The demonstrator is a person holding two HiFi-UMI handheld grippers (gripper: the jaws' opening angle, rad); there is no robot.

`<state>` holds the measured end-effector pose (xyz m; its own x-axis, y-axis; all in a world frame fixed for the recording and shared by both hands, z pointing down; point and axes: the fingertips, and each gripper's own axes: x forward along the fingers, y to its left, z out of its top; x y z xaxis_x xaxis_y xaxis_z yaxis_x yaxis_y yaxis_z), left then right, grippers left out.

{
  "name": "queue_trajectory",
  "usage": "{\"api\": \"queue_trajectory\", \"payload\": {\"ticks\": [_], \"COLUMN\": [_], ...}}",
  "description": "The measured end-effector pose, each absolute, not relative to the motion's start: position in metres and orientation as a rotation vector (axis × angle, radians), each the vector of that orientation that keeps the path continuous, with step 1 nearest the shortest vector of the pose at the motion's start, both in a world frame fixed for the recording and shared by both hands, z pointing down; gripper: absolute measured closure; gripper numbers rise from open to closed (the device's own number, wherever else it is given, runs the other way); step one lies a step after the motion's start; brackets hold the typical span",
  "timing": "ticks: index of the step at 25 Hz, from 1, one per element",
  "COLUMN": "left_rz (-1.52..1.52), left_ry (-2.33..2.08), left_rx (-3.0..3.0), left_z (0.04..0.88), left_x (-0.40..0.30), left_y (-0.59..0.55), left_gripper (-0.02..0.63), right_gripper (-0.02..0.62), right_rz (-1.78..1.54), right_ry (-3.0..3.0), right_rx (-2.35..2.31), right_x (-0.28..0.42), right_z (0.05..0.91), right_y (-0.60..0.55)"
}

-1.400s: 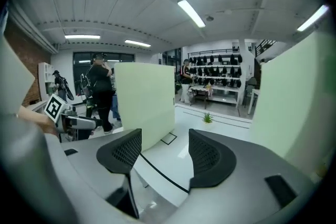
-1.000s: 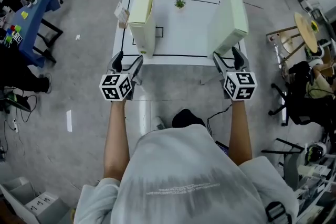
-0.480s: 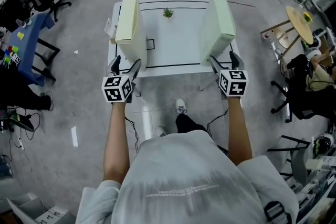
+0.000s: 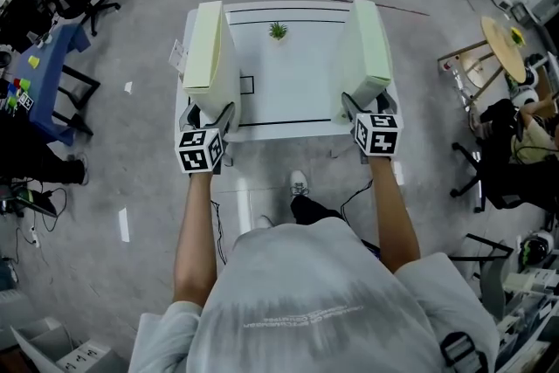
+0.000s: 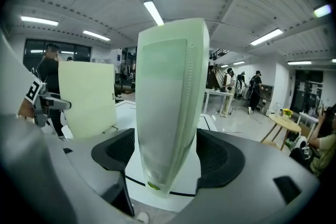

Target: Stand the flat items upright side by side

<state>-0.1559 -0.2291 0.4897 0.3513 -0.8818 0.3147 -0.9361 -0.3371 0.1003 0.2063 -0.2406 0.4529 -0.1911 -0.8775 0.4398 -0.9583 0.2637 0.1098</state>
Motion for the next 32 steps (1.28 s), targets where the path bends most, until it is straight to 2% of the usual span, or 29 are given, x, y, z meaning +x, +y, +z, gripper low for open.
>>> {"api": "queue_trajectory", "payload": {"ticks": [7, 17, 32], "left_rz": [0.261, 0.227, 0.259], "left_ry": [-1.647, -1.655, -1.56], "left_rx": [2.379, 2.36, 2.415], "left_z": [0.493, 0.49, 0.488], "left_x": [-0.151, -0.141, -0.085], "left_y": [-0.231, -0.229, -0.223], "left_gripper": [0.249, 0.253, 0.254], "right_gripper": [0.242, 0.251, 0.253], "right_rz": [0.253, 0.22, 0.217], "right_ry": [-2.184, -2.227, -2.351], "right_rx": [1.602, 1.566, 1.432], "right_x": [0.204, 0.195, 0.137], "right_z": [0.46, 0.458, 0.458], "right_y": [-0.245, -0.242, -0.23]}}
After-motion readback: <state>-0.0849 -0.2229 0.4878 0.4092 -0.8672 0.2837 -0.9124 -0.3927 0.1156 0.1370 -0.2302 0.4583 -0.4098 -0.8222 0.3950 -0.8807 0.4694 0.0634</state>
